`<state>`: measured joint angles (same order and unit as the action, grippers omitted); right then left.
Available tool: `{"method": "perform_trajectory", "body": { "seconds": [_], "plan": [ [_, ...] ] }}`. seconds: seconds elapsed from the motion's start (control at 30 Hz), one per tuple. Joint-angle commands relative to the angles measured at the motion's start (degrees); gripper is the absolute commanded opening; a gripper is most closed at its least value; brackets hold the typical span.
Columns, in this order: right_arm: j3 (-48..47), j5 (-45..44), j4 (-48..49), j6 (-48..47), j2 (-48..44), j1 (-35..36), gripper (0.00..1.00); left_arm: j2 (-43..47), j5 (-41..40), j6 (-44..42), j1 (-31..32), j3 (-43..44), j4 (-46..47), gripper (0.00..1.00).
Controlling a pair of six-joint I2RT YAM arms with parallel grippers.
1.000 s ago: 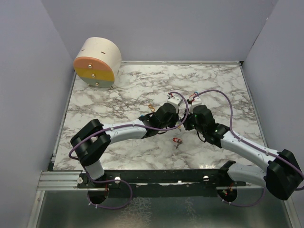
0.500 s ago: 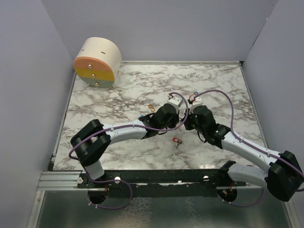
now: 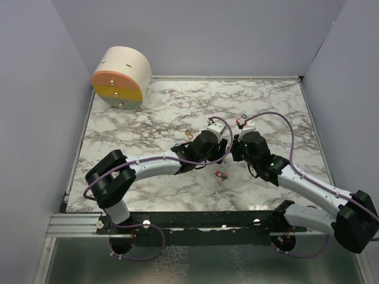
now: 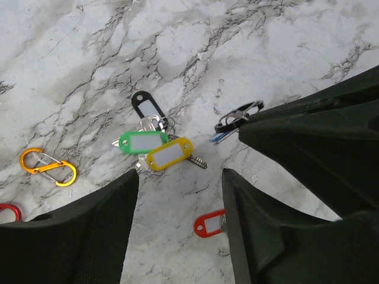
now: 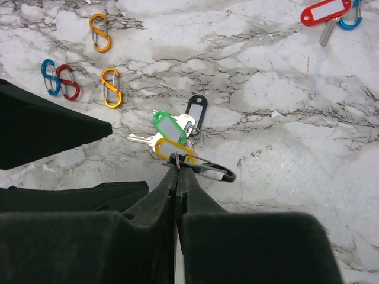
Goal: Put the keys on the keyring
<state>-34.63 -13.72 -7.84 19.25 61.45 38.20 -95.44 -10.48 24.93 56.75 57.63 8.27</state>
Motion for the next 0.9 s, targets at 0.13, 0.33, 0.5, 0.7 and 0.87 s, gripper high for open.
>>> {"method": "perform_trajectory", "body": {
  "seconds": [0.13, 0.33, 0.5, 0.7, 0.87],
  "plan": [
    [-0.69, -4.52, -1.30, 1.25, -0.74, 0.12, 0.01, 5.61, -6.85, 0.68, 0.20, -3.04, -0.53, 0.68],
    [-2.54, -7.70, -2.21, 2.28, 1.90, 0.08, 0.01, 9.94, -11.61, 1.56, 0.11, -6.38, 0.27, 0.87],
    [-6.58, -11.33, -3.23, 2.52, 6.90, -0.17, 0.01, 13.33, -13.37, 2.28, -0.21, -9.07, 0.98, 0.99],
    [-11.61, -11.71, -3.15, 2.03, 11.83, -3.56, 0.01, 16.52, -13.54, 2.40, -0.67, -11.42, 1.04, 0.99],
    [-14.62, -8.03, -2.12, 1.06, 16.19, -10.37, 0.01, 18.62, -13.81, 2.25, -0.85, -12.79, 1.04, 0.99]
  ]
}}
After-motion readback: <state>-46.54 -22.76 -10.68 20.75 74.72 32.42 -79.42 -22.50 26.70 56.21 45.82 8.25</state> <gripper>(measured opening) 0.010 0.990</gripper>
